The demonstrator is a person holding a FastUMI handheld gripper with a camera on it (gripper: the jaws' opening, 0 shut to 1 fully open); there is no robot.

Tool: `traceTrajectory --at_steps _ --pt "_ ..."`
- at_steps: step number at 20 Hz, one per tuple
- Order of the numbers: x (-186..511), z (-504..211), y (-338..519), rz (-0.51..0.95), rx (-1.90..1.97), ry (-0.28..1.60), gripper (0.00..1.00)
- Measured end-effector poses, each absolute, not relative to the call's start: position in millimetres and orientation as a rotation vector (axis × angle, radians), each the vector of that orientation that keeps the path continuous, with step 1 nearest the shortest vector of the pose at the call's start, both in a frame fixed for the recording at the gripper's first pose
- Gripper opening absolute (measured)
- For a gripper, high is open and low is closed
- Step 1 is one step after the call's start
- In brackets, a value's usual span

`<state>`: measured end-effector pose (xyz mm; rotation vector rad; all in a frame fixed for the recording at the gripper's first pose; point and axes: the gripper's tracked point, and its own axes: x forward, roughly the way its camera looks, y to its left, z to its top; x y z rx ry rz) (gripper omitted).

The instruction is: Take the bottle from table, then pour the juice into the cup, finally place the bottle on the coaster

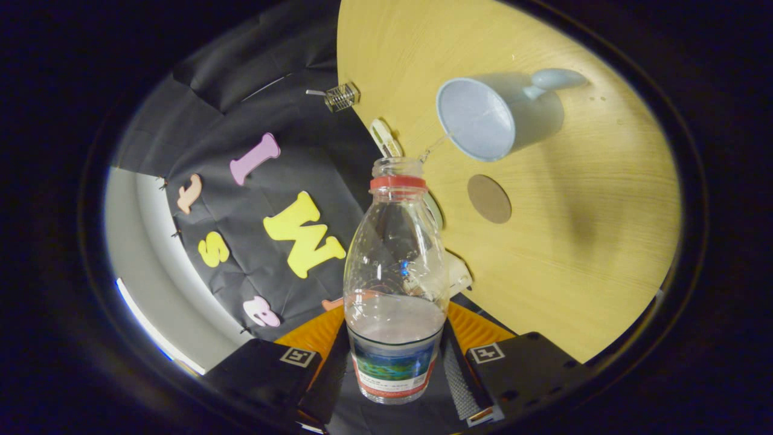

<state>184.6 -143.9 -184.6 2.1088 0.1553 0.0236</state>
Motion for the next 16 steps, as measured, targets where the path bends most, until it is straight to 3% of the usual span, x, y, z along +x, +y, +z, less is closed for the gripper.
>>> traceTrajectory --at_steps 16 --pt "173 -127 -148 0.1 2.2 0.131 0.77"
